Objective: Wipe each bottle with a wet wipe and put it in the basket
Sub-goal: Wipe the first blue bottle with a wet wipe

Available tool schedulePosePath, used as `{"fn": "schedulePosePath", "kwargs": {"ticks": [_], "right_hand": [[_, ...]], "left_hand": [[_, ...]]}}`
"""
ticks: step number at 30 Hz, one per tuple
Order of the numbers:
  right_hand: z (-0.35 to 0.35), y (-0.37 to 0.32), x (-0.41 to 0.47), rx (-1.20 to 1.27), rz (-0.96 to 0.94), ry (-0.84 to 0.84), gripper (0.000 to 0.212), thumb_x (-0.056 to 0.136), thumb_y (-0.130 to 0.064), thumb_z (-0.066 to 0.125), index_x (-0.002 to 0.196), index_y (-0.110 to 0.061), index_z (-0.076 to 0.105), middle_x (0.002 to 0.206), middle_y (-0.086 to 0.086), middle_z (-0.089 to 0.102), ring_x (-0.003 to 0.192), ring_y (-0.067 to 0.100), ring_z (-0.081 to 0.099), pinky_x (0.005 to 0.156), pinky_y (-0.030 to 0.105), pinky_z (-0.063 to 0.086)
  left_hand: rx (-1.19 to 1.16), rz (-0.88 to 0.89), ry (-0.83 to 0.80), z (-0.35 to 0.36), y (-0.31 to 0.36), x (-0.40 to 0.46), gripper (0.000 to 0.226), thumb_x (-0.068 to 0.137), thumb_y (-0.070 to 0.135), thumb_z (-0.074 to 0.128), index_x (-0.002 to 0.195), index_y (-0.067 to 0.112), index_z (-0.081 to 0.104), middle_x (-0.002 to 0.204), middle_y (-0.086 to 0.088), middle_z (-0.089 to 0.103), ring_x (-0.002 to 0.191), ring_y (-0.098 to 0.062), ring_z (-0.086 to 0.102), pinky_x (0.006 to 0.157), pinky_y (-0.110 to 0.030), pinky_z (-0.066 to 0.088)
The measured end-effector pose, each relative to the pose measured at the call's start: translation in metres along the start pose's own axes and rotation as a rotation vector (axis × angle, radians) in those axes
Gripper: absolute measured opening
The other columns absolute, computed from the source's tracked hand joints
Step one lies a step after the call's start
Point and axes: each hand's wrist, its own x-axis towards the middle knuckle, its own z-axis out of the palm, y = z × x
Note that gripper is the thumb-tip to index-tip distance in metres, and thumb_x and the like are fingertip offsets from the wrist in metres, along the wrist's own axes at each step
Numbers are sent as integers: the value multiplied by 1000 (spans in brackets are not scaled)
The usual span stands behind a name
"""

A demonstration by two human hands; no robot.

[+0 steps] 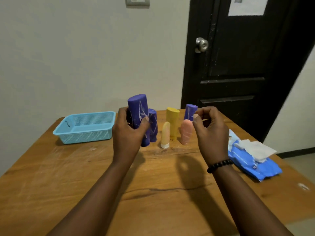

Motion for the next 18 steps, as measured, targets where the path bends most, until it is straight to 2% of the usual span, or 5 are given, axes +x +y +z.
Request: {"fn": "schedulePosePath", "kwargs": {"ticks": [4,7,11,14,18], "right_hand": [[-36,21,-6,-158,53,38,8,93,-18,60,98,-23,59,90,-8,61,81,8,58,66,23,52],[-75,41,-1,-357,124,113,9,93,-20,62,101,-20,62,97,-4,62,87,10,58,70,27,51],[-126,74,15,-752,259,164,29,87,-32,67,111,-18,64,112,14,61,104,35,55,88,44,49],[-153,87,21,-971,450,33,54,84,-49,68,122,-12,57,125,23,53,116,42,46,96,46,39],[-164,111,27,-976,600,-226,64,79,-68,61,109,-12,58,115,19,59,105,38,54,90,47,49]], "left_hand": [[-57,19,-110,21,26,-25,31,87,21,73,110,16,53,90,15,59,77,7,58,66,-7,44],[-89,23,-177,37,36,-44,32,87,22,74,111,20,53,92,11,62,81,4,60,68,-8,46],[-77,15,-223,55,41,-59,29,87,26,73,107,23,53,92,9,63,81,-3,60,68,-8,45],[-62,11,-241,65,46,-65,30,88,27,73,110,21,53,94,11,62,83,-4,61,67,-6,44],[-80,-10,-259,73,55,-70,32,89,24,73,113,19,53,99,9,63,84,1,60,69,-3,43]]}}
